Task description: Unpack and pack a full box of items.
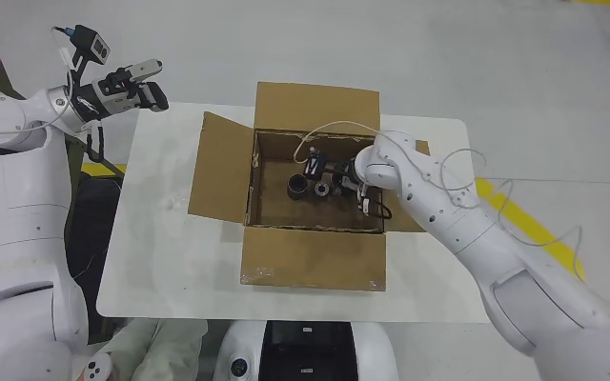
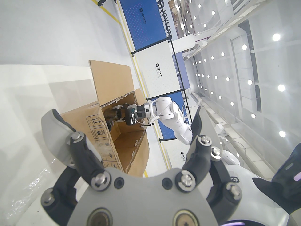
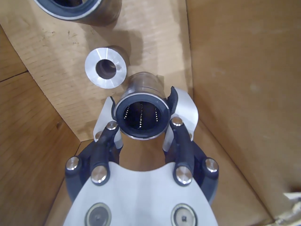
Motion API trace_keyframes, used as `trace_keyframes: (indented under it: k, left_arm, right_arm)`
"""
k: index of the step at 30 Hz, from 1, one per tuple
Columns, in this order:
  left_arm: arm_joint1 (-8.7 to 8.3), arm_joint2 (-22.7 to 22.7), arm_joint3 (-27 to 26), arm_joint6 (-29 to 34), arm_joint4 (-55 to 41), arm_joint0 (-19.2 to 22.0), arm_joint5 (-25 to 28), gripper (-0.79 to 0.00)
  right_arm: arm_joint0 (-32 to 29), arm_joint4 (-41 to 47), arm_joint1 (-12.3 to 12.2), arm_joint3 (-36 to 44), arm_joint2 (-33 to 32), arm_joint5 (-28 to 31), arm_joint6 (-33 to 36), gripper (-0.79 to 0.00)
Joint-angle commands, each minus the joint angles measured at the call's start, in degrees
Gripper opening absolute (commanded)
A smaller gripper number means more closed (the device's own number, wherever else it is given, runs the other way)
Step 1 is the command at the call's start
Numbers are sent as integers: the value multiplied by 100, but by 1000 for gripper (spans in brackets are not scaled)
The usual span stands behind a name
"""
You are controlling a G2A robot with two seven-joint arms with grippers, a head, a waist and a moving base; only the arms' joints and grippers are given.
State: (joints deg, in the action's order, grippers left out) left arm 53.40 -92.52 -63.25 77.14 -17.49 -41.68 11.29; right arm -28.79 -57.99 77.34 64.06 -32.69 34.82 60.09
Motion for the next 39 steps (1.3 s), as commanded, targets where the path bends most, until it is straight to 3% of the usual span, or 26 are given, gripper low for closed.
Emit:
trace_keyframes:
  k: [1,19,39]
  left_arm:
    - [0,0,0,0,0,0,0,0]
    - [0,0,0,0,0,0,0,0]
    - [0,0,0,0,0,0,0,0]
  right_arm:
    - [-64,-49,-53,202,-84,-15,76,-785]
    - [-1378,-184,-741,2790,-1568,-43,549,-785]
    - [-2976,329,-1232,4882,-3263,17,130,-785]
